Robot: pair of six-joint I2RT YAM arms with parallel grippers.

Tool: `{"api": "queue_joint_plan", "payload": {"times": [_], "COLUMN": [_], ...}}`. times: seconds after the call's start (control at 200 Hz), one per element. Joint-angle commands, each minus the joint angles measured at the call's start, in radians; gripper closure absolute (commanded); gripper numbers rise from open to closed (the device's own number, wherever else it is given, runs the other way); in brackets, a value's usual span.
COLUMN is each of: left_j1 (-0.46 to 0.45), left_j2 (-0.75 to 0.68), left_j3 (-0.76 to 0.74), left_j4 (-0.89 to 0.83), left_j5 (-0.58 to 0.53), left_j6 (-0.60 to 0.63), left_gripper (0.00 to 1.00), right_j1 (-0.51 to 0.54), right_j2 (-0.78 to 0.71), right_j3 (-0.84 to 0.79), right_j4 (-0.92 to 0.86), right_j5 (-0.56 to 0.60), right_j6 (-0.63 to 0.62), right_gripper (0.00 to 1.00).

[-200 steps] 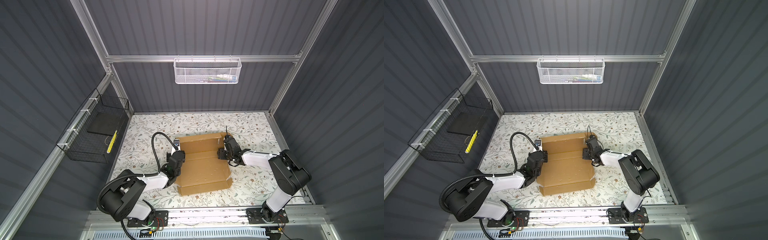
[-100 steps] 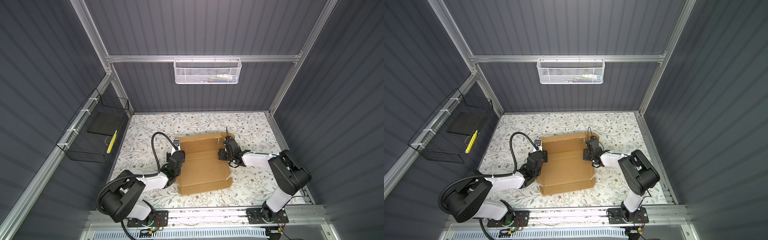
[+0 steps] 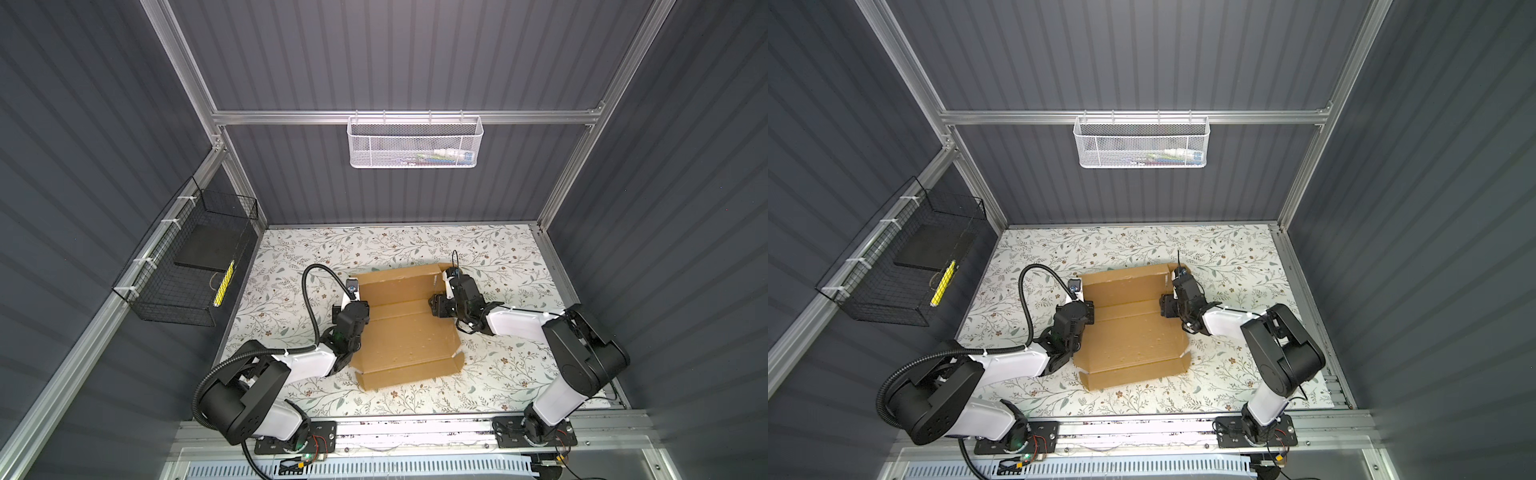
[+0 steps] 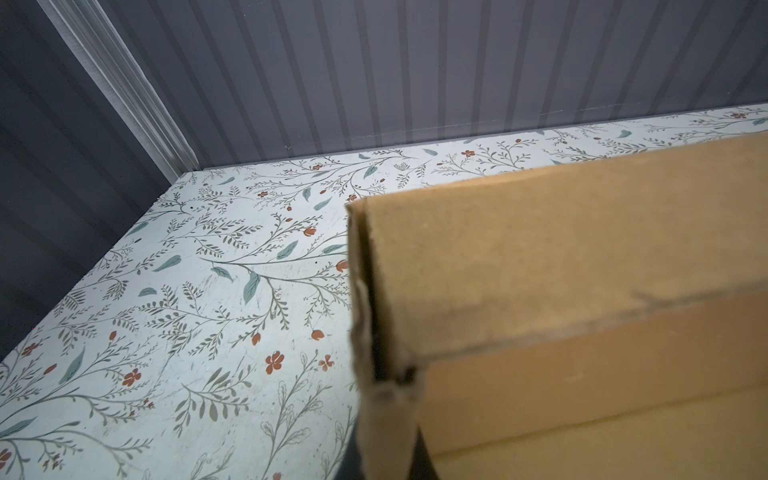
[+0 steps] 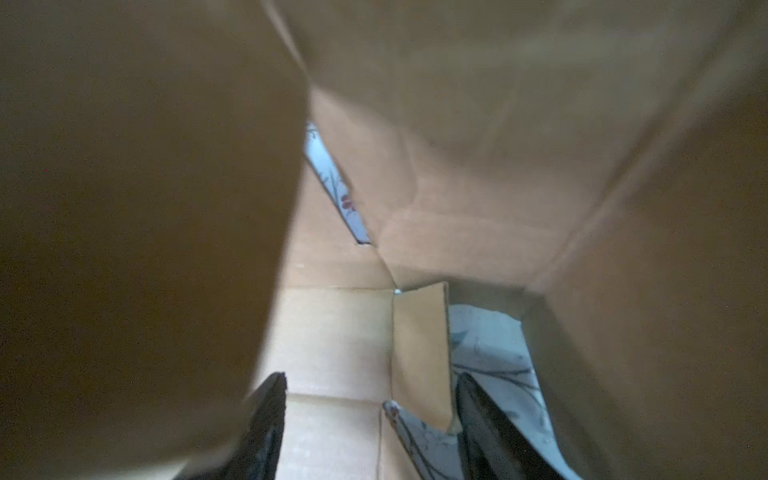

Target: Fold the paper box

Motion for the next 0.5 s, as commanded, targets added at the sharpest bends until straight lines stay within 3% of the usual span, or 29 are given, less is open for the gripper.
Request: {"api": "queue_joint_plan", "payload": {"times": [0.0,0.495], "left_j1": [0.005,0.004], "left_j2": [0.015,0.015], "left_j3": [0.027,0.027], "left_j4": [0.003,0.002], "left_j5": [-0.005,0.007], "left_j6": [-0.007,-0.028], "left_gripper": [1.0,1.0], "right_j1": [0.016,0.068], "right_j2": [-0.03,0.01], "right_j3": [-0.008,0.056], "right_j4": [0.02,-0.017], "right_j5": [-0.007,0.006], "right_j6": [-0.033,-0.035], "right_gripper": [0.35,0.36]}}
